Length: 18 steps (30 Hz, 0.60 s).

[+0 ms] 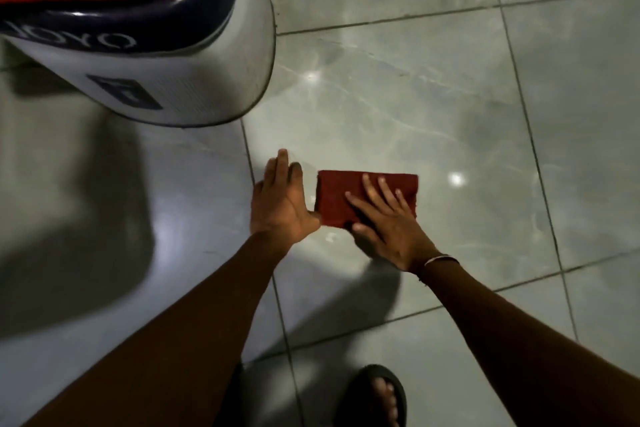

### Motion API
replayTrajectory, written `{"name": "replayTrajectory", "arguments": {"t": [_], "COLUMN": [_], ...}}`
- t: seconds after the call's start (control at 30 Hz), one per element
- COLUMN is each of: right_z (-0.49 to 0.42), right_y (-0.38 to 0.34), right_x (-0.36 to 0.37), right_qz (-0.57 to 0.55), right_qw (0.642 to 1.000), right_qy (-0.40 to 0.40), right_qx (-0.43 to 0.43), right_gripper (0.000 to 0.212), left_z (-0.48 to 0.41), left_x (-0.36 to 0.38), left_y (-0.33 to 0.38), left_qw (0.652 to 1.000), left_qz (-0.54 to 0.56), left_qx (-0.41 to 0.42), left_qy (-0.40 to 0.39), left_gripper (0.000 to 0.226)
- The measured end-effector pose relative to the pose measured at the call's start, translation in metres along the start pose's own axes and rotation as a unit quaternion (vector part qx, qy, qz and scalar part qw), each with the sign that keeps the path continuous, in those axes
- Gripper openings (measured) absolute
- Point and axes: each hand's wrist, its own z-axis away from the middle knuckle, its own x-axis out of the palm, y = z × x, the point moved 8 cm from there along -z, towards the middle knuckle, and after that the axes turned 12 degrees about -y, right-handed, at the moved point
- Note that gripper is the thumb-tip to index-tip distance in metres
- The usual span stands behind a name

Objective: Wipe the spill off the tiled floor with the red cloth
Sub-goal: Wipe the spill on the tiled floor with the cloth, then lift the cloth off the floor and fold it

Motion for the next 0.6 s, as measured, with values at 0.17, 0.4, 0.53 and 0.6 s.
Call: {"name": "replayTrajectory", "arguments": {"t": [0.17,0.4,0.53,0.6], "right_z": [0.019,0.02,0.059,0.078], "right_y": [0.037,0.046,-0.017,-0.061], "right_x": [-0.028,-0.036,-0.101,-0.15], "right_qz": [-0.221,-0.534,-0.615,-0.627], "right_qw": [0.908,0.736,0.71,0.719], "right_qy": [0.206,0.209,0.222,0.221], "right_qx": [0.292,0.36,0.261,0.204], "right_gripper": [0.083,0.03,0.03,0.025], "left_z": [0.015,0.013,0.069,0.101], "left_x": [0.022,0.022,-0.055,-0.113], "left_y": [0.036,0.025,0.004,-0.014], "left_qw": [0.987,0.905,0.862,0.871], "left_qz": [0.133,0.4,0.492,0.477], "left_qx": [-0.089,-0.139,-0.122,-0.108], "left_qy": [0.003,-0.041,-0.008,0.037], "left_gripper": [0.062,0.03,0.023,0.018]}}
